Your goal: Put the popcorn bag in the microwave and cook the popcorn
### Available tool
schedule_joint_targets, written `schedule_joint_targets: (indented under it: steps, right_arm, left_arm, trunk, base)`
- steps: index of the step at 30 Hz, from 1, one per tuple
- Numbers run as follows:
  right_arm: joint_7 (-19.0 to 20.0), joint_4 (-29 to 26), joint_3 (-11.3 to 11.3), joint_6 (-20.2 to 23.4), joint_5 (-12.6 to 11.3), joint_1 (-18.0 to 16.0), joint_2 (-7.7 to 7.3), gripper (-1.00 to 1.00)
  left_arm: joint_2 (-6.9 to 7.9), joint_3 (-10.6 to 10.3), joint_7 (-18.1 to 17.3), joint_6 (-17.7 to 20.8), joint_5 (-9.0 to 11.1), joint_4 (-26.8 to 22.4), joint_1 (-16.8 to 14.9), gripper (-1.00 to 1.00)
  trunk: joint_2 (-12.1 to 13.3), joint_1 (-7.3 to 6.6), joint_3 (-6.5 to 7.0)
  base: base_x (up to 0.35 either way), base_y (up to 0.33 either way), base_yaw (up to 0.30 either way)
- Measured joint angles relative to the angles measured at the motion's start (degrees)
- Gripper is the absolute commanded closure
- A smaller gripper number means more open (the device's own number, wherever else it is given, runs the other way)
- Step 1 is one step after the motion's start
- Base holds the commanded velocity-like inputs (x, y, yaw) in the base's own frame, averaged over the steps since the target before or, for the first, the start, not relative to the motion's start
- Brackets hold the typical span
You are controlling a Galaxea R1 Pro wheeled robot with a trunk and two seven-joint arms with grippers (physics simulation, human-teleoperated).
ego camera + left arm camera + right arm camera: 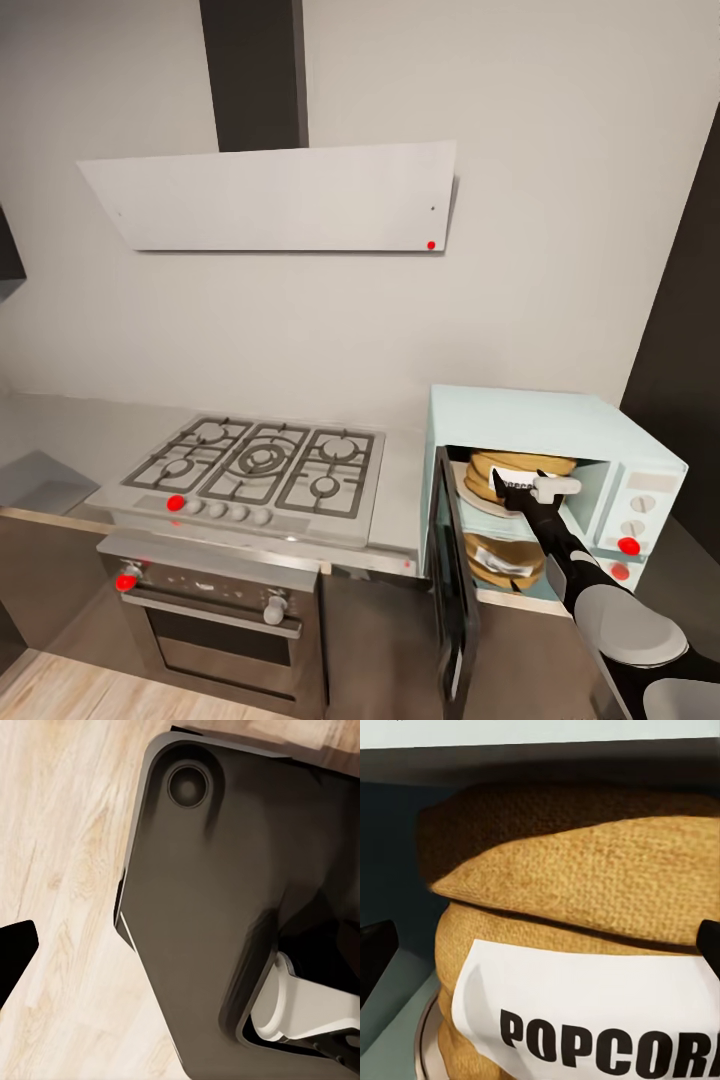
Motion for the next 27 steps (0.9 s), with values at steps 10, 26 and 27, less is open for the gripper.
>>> schedule_joint_targets:
  steps: [10, 26, 27]
  right_arm:
    - [0.0, 0.0, 0.0, 0.0, 0.0, 0.0, 0.00, -1.00]
    - [0.0, 0.0, 0.0, 0.0, 0.0, 0.0, -0.01, -1.00]
    - [0.0, 0.0, 0.0, 0.0, 0.0, 0.0, 0.00, -1.00]
  left_arm:
    - [-0.14, 0.0, 0.0, -0.1, 0.0, 0.0, 0.0, -1.00]
    - [-0.06, 0.1, 0.0, -0.1, 0.0, 0.0, 0.0, -1.00]
    - [-0.06, 0.1, 0.0, -0.1, 0.0, 0.0, 0.0, -1.00]
  trunk:
    - [0.0, 0.03, 0.00]
    - [0.0, 0.03, 0.00]
    - [0.0, 0.04, 0.00]
  base:
    - [-0.259, -0.049, 0.000]
    - [-0.334, 0.073, 0.000]
    - [-0.326, 0.133, 0.000]
